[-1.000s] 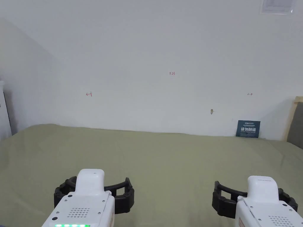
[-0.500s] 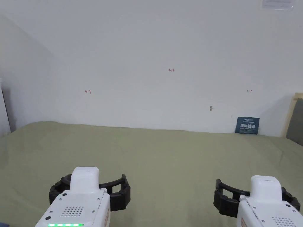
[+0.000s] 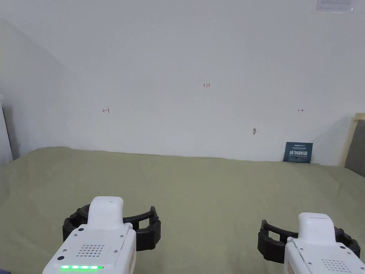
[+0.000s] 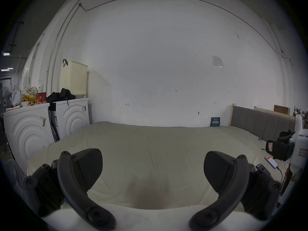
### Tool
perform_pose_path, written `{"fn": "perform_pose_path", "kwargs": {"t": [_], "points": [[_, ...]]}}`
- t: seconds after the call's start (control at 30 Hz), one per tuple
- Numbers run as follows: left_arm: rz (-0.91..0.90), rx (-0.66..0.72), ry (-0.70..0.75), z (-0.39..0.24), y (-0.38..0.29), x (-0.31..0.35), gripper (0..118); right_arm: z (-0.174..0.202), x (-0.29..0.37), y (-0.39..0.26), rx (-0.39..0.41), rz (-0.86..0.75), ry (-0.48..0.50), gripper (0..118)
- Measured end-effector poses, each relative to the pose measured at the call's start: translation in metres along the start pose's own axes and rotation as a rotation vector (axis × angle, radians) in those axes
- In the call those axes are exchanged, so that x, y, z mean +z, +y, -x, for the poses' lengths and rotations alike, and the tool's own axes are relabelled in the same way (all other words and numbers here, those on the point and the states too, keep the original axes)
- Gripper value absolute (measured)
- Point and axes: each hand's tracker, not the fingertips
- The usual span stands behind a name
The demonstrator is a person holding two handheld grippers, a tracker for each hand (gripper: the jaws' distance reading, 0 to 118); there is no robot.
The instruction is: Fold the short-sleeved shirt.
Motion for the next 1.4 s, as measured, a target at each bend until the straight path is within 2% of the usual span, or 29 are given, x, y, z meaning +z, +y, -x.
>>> {"fn": "perform_pose_path", "kwargs": {"t": [0.07, 0.1, 0.17, 0.27, 0.43, 0.53, 0.63, 0.83, 0.97, 1.1, 1.17, 1.23, 1.3, 1.4], "points": [[0.0, 0.005, 0.002, 0.001, 0.0, 0.0, 118, -0.004, 0.002, -0.003, -0.017, -0.019, 0.017, 118], [-0.001, 0.007, 0.003, 0.001, -0.001, 0.0, 118, -0.006, 0.002, -0.003, -0.049, -0.04, 0.056, 118], [0.0, 0.011, 0.006, 0.002, -0.002, -0.001, 118, -0.008, 0.003, -0.004, -0.06, -0.029, 0.106, 118], [0.025, 0.029, 0.002, 0.003, -0.004, -0.004, 118, -0.003, 0.0, -0.003, -0.037, -0.001, 0.108, 118], [0.039, 0.048, -0.02, 0.005, -0.007, -0.006, 118, -0.002, -0.002, -0.002, -0.08, 0.025, 0.094, 118], [0.043, 0.058, -0.013, 0.006, -0.007, -0.007, 118, 0.001, -0.006, 0.001, -0.091, 0.043, 0.048, 118], [0.035, 0.064, -0.017, 0.007, -0.005, -0.007, 118, -0.002, -0.004, 0.001, -0.114, 0.011, 0.132, 118], [0.021, 0.02, -0.01, 0.004, 0.001, -0.006, 118, 0.0, -0.002, 0.004, -0.045, -0.012, 0.145, 118], [0.026, 0.021, -0.022, 0.003, 0.003, -0.006, 118, -0.002, -0.004, 0.012, -0.072, 0.004, 0.114, 118], [0.022, 0.01, -0.015, 0.004, 0.004, -0.005, 118, -0.004, -0.005, 0.019, -0.093, 0.025, 0.126, 118], [0.027, 0.017, -0.012, 0.005, 0.004, -0.006, 118, -0.003, -0.007, 0.022, -0.036, 0.055, 0.098, 118], [0.033, 0.043, -0.017, 0.008, 0.004, -0.007, 118, -0.001, -0.011, 0.025, -0.028, 0.083, 0.069, 118], [0.042, 0.051, -0.013, 0.009, 0.004, -0.008, 118, -0.005, -0.014, 0.027, -0.061, 0.11, 0.086, 118], [0.047, 0.048, -0.007, 0.009, 0.003, -0.009, 118, -0.011, -0.013, 0.028, -0.16, 0.115, 0.137, 118]]}}
